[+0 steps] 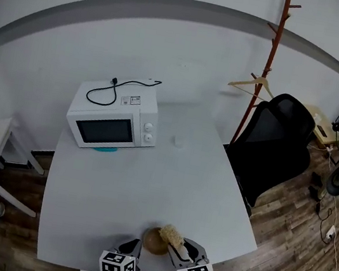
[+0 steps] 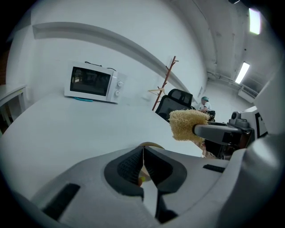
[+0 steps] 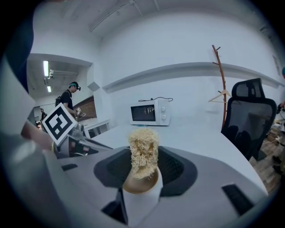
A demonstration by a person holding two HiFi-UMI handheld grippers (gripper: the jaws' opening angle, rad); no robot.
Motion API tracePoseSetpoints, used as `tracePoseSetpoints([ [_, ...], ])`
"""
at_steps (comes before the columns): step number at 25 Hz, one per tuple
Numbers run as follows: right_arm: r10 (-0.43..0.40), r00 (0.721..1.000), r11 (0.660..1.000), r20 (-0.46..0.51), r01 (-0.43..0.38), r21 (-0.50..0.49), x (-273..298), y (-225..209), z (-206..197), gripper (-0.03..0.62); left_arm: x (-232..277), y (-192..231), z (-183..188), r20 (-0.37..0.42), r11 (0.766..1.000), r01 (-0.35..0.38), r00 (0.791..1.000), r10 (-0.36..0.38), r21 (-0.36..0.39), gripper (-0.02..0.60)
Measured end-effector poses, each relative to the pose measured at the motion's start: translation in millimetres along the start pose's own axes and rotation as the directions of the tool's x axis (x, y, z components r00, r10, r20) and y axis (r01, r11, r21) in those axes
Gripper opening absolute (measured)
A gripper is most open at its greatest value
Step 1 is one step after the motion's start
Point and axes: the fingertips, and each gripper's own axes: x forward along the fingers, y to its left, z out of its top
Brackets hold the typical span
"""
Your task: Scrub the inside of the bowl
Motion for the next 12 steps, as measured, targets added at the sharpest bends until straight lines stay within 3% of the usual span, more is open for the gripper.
tracePoseSetpoints([
  [7,0.062,0.998,0.998,-0.018,-0.062,-0.012,21.9,-15.1,3.2,0.172,26.7,-1.9,-12.4,-0.056,0.997,0.014,0.998,-0.018,-0.080,0.030],
  [9,0.067,0.998,0.998,-0.016,-0.067,-0.007,23.2,-20.2,3.8,0.172,35.7,-3.7,-17.7,-0.077,0.994,0.023,0.997,-0.031,-0.103,0.125],
  [12,0.076,0.997,0.997,-0.020,-0.076,-0.001,23.2,-25.3,1.7,0.172,45.3,1.0,-23.0,-0.088,0.993,-0.003,0.996,-0.007,-0.116,0.127],
])
